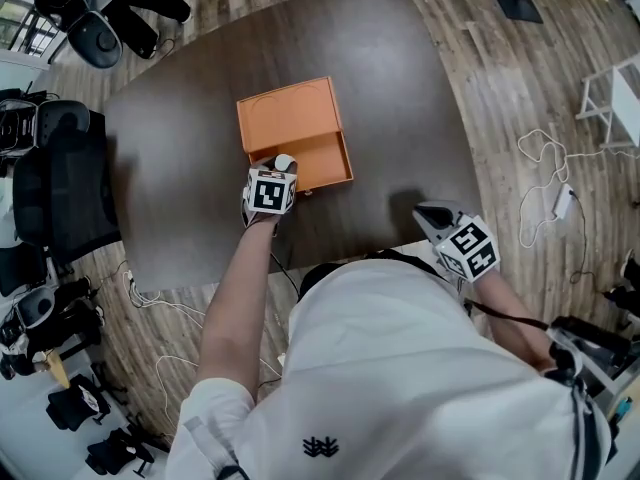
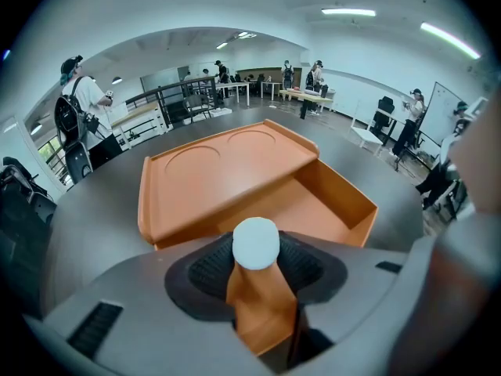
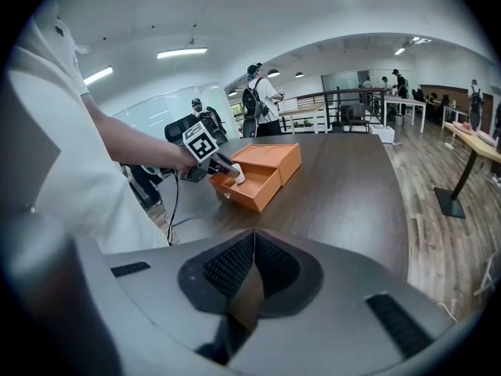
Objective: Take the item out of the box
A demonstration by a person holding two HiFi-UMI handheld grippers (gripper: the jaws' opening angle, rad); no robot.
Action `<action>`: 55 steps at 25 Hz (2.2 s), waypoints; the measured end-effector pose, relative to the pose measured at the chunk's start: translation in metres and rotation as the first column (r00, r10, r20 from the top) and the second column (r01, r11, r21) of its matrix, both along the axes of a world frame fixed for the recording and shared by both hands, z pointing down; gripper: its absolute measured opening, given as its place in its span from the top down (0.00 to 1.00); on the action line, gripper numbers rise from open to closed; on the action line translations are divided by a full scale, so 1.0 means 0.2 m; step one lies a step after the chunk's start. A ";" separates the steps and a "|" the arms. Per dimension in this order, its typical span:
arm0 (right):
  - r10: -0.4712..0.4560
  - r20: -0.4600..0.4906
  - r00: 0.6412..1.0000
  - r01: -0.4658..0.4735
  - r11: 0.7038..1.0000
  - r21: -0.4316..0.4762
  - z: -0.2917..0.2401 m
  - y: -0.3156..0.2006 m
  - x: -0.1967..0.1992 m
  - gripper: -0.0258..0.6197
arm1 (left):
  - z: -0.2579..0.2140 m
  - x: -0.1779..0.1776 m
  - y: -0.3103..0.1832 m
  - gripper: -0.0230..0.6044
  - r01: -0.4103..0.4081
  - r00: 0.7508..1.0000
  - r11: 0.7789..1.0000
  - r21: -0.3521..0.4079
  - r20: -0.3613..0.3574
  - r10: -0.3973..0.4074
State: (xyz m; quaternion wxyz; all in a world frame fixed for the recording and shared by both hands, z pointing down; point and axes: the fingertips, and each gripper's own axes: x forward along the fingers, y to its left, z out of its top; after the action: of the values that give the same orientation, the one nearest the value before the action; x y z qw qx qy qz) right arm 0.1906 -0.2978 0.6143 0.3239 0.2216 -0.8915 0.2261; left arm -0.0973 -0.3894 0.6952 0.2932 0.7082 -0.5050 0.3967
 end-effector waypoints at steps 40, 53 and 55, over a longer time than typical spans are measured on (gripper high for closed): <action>-0.095 -0.005 0.995 0.095 0.993 0.069 -0.10 0.74 -0.75 0.96 | -0.85 -0.24 1.00 0.70 0.048 0.945 0.946 0.322 -0.322 0.062; -0.035 -0.021 0.999 0.037 0.995 0.088 -0.15 1.10 -0.92 0.96 | -1.02 -0.22 1.49 0.70 -0.050 0.902 0.922 0.384 -0.378 0.206; -0.025 -0.024 0.999 0.027 0.996 0.090 -0.14 1.14 -0.92 0.96 | -1.01 -0.21 1.55 0.70 -0.062 0.897 0.921 0.385 -0.383 0.221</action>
State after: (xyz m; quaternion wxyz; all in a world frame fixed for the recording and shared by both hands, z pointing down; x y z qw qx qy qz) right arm 0.0064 -0.0707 0.5858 0.3269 0.2271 -0.8998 0.1788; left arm -0.1393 -0.0795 0.4927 0.2284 0.8539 -0.4410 0.1559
